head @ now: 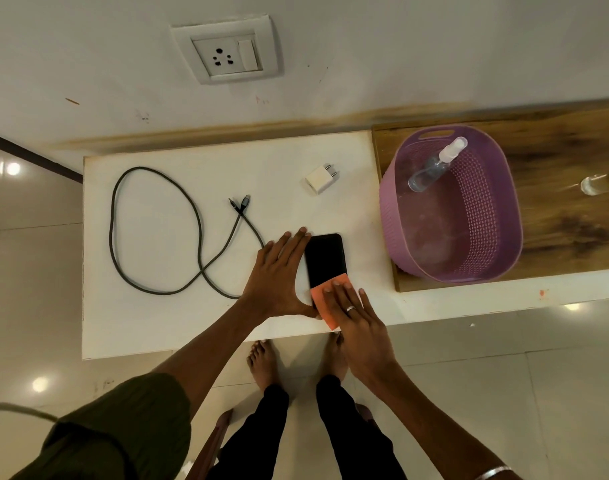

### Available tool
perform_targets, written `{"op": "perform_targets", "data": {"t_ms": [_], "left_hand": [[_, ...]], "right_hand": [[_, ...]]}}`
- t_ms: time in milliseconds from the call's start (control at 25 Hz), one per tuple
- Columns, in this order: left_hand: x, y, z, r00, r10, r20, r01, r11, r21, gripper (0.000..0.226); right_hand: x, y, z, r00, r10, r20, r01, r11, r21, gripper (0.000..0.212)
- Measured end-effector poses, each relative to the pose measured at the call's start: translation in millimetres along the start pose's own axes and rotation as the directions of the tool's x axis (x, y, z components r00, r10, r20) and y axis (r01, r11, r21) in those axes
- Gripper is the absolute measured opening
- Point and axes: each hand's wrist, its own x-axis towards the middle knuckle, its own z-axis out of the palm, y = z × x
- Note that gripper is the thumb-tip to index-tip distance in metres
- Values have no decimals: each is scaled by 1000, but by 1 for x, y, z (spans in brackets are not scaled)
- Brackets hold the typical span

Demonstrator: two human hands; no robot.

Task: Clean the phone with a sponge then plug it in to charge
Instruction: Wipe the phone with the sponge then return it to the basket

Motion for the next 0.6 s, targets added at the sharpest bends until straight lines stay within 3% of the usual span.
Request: {"op": "perform_targets", "data": {"t_ms": [240,600], "left_hand": [[1,0,2,1000,2,-10,-2,1000,11,154],[-1,-3,1,999,40,1,-40,993,108,139]], "right_hand": [[-11,-21,9,957,291,-7,-283,934,218,84],[-19,-37,16,990,137,40,-142,926,351,84]]}}
